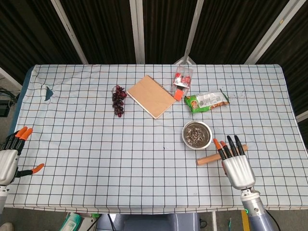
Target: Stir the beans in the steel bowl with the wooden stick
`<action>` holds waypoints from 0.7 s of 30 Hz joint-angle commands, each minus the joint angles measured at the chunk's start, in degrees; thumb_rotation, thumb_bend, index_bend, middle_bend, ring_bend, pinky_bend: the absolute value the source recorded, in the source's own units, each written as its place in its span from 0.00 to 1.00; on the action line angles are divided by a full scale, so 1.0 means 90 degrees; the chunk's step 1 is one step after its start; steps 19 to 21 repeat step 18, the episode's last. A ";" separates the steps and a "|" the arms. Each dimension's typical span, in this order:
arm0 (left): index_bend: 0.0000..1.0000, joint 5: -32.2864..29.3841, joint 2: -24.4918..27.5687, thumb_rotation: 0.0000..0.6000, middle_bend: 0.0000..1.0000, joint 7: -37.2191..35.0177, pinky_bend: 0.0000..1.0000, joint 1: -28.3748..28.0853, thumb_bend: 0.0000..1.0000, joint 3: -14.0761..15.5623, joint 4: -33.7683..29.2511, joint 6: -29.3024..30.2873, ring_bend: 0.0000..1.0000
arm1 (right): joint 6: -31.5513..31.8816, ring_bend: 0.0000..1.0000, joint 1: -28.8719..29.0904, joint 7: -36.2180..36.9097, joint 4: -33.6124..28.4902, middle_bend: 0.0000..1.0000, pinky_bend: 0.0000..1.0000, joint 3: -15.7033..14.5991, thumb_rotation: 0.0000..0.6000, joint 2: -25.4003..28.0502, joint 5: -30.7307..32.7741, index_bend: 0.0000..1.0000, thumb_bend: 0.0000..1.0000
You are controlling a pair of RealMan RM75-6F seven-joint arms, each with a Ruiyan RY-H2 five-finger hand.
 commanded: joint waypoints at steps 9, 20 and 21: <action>0.00 0.0196 -0.0101 1.00 0.00 0.0489 0.00 0.0039 0.05 0.0004 0.0262 0.0259 0.00 | 0.1118 0.00 -0.0857 0.2228 0.0034 0.00 0.00 0.0206 1.00 0.1031 0.0434 0.00 0.37; 0.00 0.0208 -0.0187 1.00 0.00 0.1034 0.00 0.0128 0.05 -0.0046 0.0447 0.0538 0.00 | 0.1014 0.00 -0.1020 0.3129 0.0158 0.00 0.00 0.0212 1.00 0.1098 0.0646 0.00 0.31; 0.00 0.0208 -0.0187 1.00 0.00 0.1034 0.00 0.0128 0.05 -0.0046 0.0447 0.0538 0.00 | 0.1014 0.00 -0.1020 0.3129 0.0158 0.00 0.00 0.0212 1.00 0.1098 0.0646 0.00 0.31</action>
